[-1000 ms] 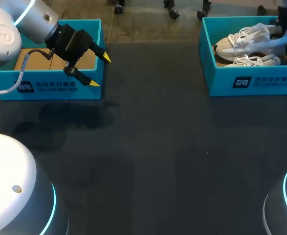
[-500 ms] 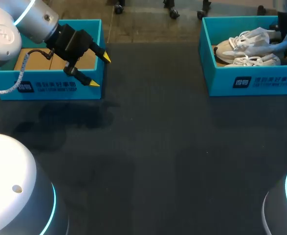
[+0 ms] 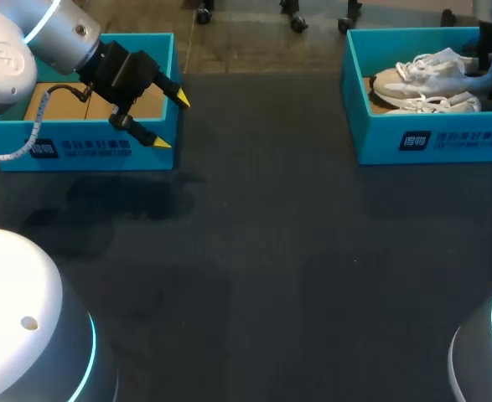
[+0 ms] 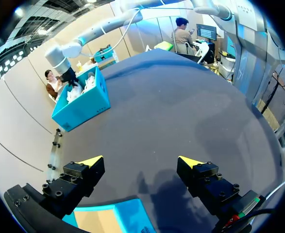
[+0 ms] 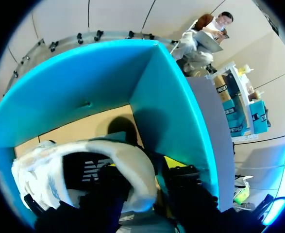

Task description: Take the shoe out of the shoebox, open the shoe tongue, remove and reinsert the insole, then place the shoe into the shoebox

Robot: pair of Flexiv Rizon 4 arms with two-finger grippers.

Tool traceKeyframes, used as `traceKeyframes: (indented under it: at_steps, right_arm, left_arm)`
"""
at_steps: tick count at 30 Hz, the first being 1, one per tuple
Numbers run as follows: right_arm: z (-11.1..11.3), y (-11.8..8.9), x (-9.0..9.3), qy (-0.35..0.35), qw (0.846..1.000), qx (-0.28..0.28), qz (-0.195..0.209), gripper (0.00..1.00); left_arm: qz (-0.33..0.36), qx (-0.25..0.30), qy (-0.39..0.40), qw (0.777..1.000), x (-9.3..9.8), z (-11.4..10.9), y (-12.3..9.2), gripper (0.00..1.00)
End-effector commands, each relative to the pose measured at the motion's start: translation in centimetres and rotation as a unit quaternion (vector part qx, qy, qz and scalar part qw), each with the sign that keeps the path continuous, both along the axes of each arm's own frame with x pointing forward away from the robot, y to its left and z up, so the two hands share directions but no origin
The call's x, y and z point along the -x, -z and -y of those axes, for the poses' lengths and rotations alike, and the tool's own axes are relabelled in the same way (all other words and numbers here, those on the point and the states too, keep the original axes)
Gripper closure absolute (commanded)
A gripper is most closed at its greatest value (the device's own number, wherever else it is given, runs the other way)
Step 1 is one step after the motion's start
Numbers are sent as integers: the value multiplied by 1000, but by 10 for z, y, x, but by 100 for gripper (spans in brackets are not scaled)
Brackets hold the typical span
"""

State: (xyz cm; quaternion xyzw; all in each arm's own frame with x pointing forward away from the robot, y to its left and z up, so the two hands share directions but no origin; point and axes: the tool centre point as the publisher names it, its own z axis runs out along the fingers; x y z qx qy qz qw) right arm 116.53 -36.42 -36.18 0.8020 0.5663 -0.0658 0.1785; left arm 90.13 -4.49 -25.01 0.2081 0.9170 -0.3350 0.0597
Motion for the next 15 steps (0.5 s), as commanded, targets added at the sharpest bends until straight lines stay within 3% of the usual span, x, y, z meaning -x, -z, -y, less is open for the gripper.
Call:
traceKeyframes:
  at_steps: [1,6,10,15]
  right_arm:
    - [0,-6,0,2,1000,1,0,55]
    - [-9,-14,4,-2,1000,-7,4,49]
    - [-17,-19,8,-8,1000,-11,1,22]
    - [-22,-25,14,-9,1000,-14,-2,5]
  left_arm:
    - [0,-2,0,1000,0,0,0,0]
    - [0,-2,0,1000,0,0,0,0]
    - [0,-2,0,1000,0,0,0,0]
    - [0,-2,0,1000,0,0,0,0]
